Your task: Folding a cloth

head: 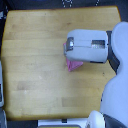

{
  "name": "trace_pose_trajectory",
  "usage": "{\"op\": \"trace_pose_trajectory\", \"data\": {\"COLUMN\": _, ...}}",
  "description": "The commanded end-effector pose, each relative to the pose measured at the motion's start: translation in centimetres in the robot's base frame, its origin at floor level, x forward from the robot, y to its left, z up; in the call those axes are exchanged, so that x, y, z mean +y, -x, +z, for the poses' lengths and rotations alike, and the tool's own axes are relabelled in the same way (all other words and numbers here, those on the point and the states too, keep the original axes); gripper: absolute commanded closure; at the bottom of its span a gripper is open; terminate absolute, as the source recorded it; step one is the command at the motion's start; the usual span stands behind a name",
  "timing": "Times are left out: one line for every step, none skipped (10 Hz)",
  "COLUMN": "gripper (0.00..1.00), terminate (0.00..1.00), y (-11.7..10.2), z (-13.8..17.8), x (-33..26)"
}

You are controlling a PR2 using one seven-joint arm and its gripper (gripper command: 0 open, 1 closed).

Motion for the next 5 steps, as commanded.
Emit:
{"op": "trace_pose_trajectory", "data": {"gripper": 0.00, "terminate": 0.00, "y": -0.31, "z": -0.88, "x": 1.06}}
{"op": "trace_pose_trajectory", "data": {"gripper": 0.00, "terminate": 0.00, "y": -0.72, "z": -1.06, "x": 1.06}}
{"op": "trace_pose_trajectory", "data": {"gripper": 0.00, "terminate": 0.00, "y": -0.71, "z": -1.03, "x": 0.92}}
{"op": "trace_pose_trajectory", "data": {"gripper": 0.00, "terminate": 0.00, "y": -0.46, "z": -1.02, "x": 0.68}}
{"op": "trace_pose_trajectory", "data": {"gripper": 0.00, "terminate": 0.00, "y": -0.32, "z": -1.01, "x": 0.51}}
